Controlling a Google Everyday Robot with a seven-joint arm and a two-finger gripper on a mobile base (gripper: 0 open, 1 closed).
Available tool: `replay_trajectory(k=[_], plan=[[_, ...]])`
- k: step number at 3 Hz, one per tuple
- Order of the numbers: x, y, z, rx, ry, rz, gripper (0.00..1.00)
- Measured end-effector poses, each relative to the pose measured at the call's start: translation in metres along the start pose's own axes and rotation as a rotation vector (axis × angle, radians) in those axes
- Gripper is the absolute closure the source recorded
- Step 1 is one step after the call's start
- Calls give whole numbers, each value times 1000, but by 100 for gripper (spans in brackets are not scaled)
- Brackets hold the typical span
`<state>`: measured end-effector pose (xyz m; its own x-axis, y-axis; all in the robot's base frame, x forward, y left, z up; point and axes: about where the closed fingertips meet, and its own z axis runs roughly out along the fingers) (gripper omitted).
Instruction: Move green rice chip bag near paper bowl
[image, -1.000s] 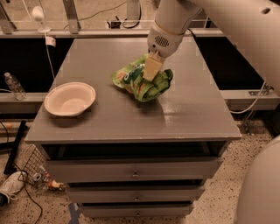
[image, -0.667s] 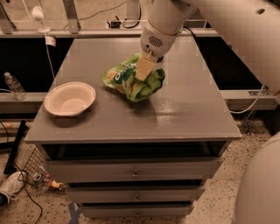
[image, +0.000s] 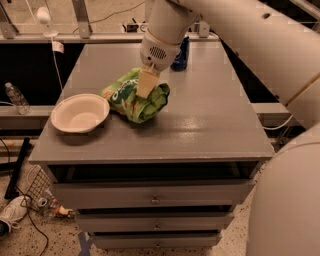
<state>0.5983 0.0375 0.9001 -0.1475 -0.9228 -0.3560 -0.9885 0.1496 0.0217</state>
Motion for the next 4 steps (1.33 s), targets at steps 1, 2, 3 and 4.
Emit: replay_trajectory(k=[1, 2, 3, 4], plan=[[-7, 1, 17, -44, -2, -19, 97], [-9, 0, 17, -37, -7, -19, 75], [-11, -2, 20, -34, -13, -20, 43], [-13, -3, 22, -32, -16, -21, 20]])
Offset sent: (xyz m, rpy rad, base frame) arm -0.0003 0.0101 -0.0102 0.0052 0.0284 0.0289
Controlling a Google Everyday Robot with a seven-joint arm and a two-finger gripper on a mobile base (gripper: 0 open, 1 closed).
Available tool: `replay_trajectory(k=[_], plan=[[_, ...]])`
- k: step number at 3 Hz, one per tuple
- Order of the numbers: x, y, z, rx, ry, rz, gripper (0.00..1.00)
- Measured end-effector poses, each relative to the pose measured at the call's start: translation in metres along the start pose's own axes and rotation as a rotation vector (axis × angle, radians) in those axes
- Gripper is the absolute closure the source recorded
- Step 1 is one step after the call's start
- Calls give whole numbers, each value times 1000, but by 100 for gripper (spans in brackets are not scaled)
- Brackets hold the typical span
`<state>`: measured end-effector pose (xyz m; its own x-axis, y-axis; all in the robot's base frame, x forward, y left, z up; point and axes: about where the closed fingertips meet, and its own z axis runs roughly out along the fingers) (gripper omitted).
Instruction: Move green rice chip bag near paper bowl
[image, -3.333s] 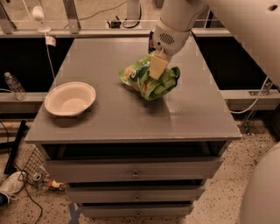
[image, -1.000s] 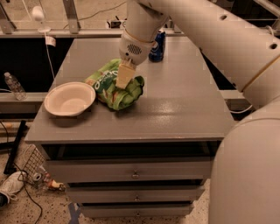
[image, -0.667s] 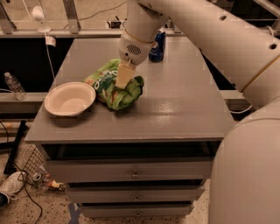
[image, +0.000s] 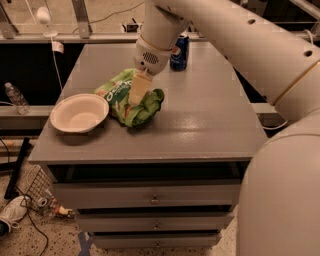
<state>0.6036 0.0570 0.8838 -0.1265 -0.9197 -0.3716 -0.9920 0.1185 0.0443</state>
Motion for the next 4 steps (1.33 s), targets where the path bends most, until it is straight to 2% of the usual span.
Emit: replay_trajectory(k=[1, 2, 3, 4], plan=[[-1, -1, 1, 9, -2, 0, 0], [4, 1, -5, 40, 3, 4, 0], [28, 13, -32, 148, -17, 27, 0], [73, 28, -64, 261, -58, 69, 0]])
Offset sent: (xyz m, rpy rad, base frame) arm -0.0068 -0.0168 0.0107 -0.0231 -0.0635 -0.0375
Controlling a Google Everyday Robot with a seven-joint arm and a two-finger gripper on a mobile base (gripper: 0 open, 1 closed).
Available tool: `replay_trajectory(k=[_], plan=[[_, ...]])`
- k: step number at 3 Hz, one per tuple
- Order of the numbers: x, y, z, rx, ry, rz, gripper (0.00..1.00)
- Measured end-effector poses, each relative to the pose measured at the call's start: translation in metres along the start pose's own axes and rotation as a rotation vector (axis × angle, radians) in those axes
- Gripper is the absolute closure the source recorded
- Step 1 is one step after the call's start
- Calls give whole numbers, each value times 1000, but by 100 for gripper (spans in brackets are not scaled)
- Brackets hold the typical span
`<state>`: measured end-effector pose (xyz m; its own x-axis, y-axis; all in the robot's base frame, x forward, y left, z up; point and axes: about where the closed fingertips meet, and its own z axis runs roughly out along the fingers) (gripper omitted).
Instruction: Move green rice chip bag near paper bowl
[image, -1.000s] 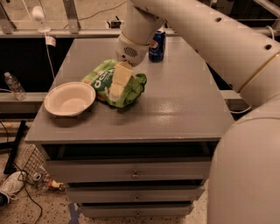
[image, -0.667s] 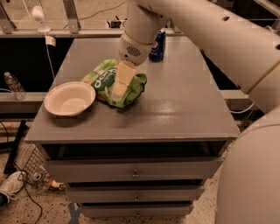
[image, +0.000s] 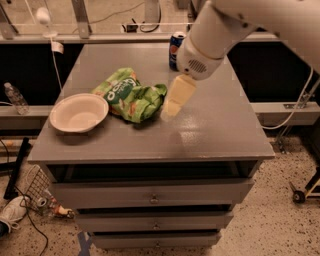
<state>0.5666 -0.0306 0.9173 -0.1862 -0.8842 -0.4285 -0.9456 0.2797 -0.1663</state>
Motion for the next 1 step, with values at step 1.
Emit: replay_trajectory(k=[1], plan=[[58, -5, -38, 106, -69, 74, 0]])
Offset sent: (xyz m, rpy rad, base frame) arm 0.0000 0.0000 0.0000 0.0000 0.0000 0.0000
